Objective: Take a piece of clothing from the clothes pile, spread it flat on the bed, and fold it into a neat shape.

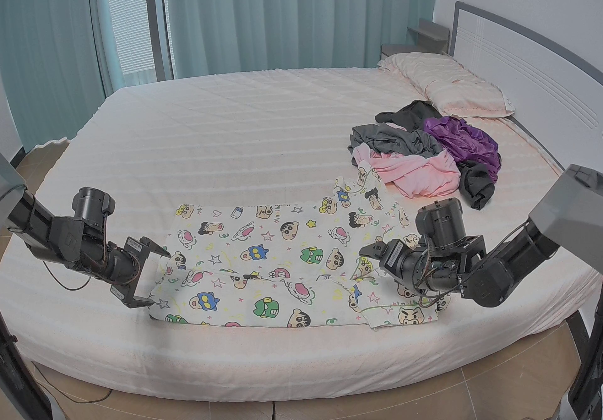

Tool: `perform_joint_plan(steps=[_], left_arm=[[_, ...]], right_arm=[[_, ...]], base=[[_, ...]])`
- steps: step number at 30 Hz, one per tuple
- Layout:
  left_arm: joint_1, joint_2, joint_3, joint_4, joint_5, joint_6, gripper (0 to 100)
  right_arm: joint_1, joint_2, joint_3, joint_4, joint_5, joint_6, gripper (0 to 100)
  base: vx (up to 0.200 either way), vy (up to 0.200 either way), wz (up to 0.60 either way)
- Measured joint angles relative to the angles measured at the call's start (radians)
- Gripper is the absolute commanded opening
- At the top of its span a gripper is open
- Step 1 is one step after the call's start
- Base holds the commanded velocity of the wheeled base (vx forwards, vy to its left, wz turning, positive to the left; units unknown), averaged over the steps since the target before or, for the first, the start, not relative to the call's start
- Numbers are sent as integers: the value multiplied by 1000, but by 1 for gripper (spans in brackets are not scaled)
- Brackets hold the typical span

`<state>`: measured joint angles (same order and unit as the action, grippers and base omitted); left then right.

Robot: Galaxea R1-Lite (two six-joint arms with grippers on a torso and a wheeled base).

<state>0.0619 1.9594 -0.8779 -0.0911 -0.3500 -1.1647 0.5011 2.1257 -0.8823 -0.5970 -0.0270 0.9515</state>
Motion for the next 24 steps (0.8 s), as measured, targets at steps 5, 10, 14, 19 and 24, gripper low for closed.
perform_joint_plan(steps=[5,10,14,19,24], left_arm=[[1,-26,4,0,-18,-1,100],[3,-37,6,1,-34,-1,100],[3,-41,7,2,-39,-1,100],[3,-40,7,2,-35,3,100],[1,-36,0,5,-32,0,100]], right_arm=[[-19,-81,79,-3,-2,-27,100],[-83,-141,201,-43,-1,-60,100],[-154,-174,274,-129,11,-110,100],[-196,-187,326,-157,40,-140,100],[-204,-189,338,-156,42,-140,100]], base=[[200,0,0],[200,0,0],[200,0,0],[0,0,0],[0,0,0]])
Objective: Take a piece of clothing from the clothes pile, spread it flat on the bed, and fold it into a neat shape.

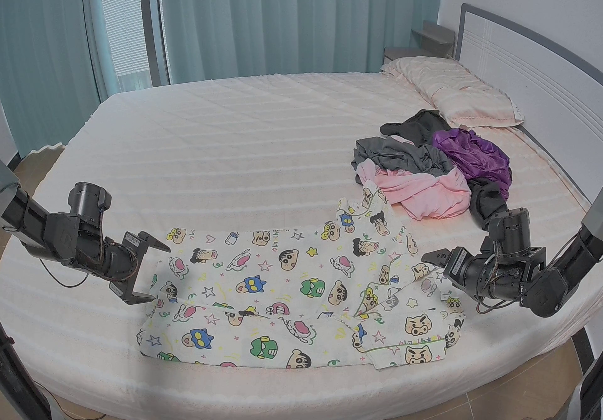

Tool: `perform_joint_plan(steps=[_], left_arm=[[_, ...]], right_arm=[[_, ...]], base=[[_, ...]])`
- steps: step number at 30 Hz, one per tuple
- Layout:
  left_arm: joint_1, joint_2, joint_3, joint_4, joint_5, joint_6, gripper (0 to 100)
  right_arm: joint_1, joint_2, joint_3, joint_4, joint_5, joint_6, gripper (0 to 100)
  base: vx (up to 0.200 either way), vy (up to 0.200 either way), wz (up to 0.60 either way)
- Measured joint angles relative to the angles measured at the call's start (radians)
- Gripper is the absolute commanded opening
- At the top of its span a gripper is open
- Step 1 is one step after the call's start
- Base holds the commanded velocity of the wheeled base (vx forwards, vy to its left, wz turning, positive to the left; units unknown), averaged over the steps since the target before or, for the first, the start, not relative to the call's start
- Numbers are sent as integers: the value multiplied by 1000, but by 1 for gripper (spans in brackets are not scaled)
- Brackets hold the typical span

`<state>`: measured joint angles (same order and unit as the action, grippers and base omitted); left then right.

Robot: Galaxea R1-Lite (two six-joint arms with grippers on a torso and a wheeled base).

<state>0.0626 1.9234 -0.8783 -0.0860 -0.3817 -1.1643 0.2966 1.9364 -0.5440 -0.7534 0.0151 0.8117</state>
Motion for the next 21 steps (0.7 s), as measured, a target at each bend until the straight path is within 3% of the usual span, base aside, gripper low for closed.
perform_joint_plan(steps=[5,14,21], left_arm=[[0,1,-3,1,0,-9,100],[1,1,1,0,0,-7,100],[2,2,1,-1,0,-6,100]], right_arm=[[-1,-4,5,0,0,1,100],[-2,-10,9,1,0,1,100],[-2,-11,9,1,0,1,100]], base=[[0,0,0],[0,200,0],[0,0,0]])
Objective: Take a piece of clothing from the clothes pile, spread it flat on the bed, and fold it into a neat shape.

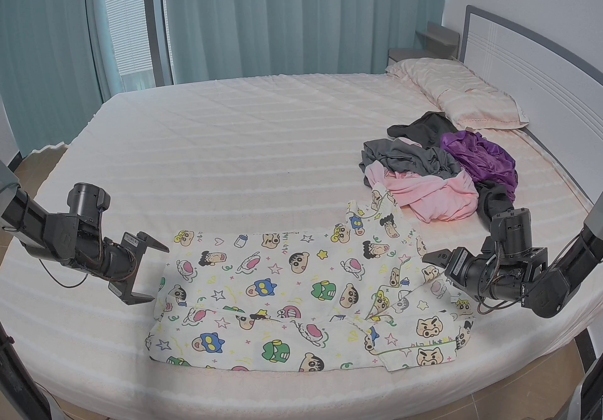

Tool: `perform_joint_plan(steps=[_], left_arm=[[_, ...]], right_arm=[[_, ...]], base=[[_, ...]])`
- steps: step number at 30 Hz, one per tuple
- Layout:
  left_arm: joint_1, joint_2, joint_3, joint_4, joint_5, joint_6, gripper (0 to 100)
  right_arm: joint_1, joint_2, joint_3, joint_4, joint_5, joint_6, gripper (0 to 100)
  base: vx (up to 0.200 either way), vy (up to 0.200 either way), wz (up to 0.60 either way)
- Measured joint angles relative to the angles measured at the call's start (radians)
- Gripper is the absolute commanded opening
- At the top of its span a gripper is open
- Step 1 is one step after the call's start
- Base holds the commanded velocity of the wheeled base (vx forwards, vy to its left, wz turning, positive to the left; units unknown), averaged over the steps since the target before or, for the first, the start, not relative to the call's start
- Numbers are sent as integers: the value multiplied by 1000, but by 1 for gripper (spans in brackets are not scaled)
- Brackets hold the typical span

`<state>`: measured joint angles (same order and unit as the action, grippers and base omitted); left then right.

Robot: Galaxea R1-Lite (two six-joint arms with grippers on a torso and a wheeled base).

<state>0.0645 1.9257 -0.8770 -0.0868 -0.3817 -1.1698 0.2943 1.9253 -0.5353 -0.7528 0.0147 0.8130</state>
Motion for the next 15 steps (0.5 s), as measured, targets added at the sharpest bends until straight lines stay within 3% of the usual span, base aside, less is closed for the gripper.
perform_joint_plan(steps=[8,15], left_arm=[[0,3,2,-2,-7,-1,100],[-9,-2,11,-1,-6,6,100]], right_arm=[[0,0,0,0,0,0,100],[1,0,0,0,0,-1,100]], base=[[0,0,0],[171,0,0]])
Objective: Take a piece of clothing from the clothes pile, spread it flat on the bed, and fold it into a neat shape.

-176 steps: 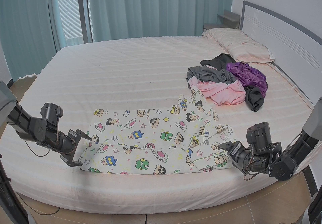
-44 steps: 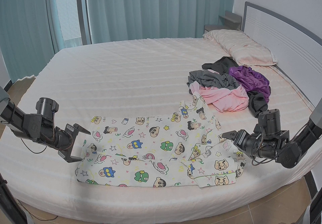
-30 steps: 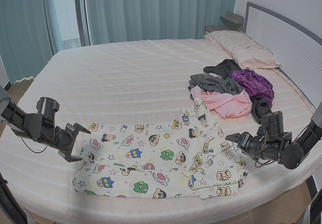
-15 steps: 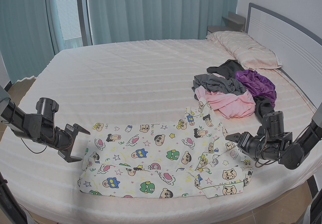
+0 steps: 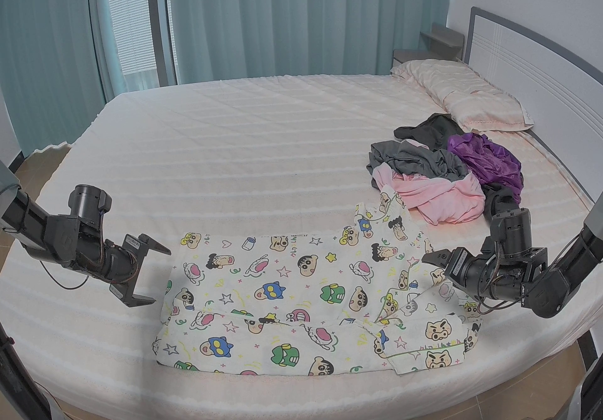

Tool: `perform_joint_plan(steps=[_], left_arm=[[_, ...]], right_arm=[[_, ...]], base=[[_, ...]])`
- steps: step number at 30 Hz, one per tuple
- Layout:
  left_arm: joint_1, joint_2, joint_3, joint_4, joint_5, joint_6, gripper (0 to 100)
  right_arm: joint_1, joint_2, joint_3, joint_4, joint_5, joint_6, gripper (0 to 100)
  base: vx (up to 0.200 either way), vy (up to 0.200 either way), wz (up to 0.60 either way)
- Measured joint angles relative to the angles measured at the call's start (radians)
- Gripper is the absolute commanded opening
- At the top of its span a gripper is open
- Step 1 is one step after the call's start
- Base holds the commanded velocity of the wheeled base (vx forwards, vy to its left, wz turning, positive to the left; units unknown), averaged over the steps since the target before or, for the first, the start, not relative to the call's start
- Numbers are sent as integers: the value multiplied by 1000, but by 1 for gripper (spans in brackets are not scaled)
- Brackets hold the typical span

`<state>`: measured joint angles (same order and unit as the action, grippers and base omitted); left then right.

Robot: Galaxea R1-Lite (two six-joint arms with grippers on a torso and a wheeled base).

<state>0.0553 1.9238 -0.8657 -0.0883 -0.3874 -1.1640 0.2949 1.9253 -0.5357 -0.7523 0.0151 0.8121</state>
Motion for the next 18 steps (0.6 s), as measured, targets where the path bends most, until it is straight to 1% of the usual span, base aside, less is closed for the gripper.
perform_joint_plan(steps=[7,10,15,18], left_arm=[[-33,-6,3,-1,13,3,100],[-43,-14,-16,-8,31,29,100],[-48,-13,-73,-24,56,153,100],[-49,2,-106,-27,60,272,100]], right_arm=[[-1,0,-1,3,0,-2,100],[-1,-1,-1,5,0,-5,100],[0,-1,-1,7,0,-7,100],[0,-2,0,8,0,-9,100]], base=[[0,0,0],[0,0,0],[0,0,0],[0,0,0]])
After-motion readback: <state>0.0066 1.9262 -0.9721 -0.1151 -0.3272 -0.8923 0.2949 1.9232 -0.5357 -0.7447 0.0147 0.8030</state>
